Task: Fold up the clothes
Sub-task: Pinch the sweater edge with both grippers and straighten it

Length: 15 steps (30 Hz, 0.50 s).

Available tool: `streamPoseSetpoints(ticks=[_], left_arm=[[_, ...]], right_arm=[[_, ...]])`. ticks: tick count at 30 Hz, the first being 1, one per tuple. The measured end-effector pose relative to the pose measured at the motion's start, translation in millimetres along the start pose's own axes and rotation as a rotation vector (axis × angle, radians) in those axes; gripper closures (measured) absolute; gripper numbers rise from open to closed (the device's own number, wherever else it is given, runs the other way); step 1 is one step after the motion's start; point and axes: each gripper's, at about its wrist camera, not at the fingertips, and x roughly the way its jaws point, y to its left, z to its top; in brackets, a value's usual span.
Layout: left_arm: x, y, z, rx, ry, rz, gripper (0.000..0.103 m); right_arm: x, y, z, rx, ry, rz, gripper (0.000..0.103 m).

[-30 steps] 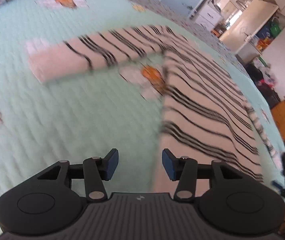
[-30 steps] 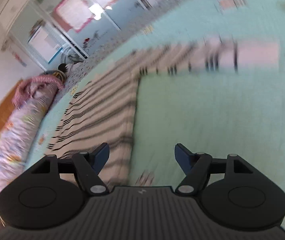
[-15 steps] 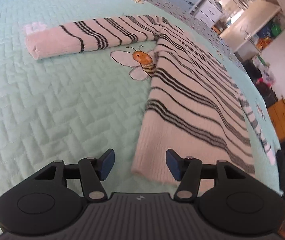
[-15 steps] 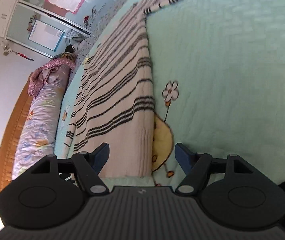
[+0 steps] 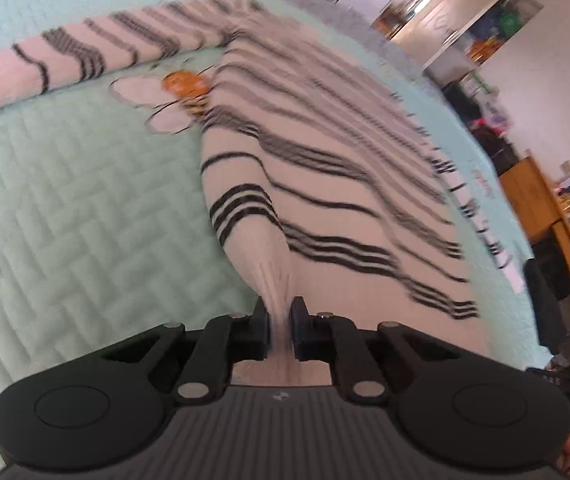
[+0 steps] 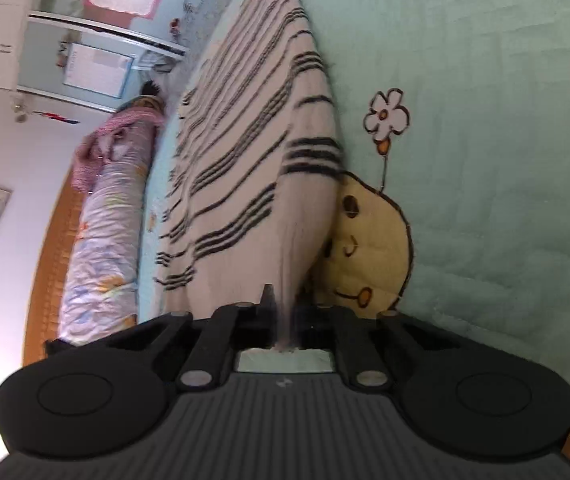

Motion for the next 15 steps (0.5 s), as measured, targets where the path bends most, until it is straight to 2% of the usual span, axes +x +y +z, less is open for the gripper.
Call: streamPoseSetpoints(ticks=[3,6,8,10,12,15], left_arm=[[-20.2,-14.2,-15.5,-0.019,-0.051,-0.034,0.094],[-41.1,-25.7,-37.1,-0.052,-0.061,-0.068,0.094],[-54.5,-26.8,-53.8,-0.064,-0.067,-0.056,0.094],[-58.9,-15.6,-65.0,-0.094,-0.054,-0.045,0.094],[-50.8,1.6,-71.2,-0.142,-0.01,-0.015,0.093],[-36.9,19.2,-73.2,-0.156,0.031,0.049,0.093]], right_arm=[[-25.3,10.5,7.4,-0.045,-0.057,0.005,0.095],[-59.3,20.8,17.6,-0.084,-0.109,0.002,0.096],[-81.5,25.5,20.5,-0.099,-0.112,-0.003,0.096],[-86.4,21.4,17.1,-0.097,-0.08,-0.021,0.096],[-86.9,13.7,12.4,-0.082,-0.057,-0.04,0.095],[-83.2,-4.3,4.1,-0.031,-0.057,-0.067,0.09]])
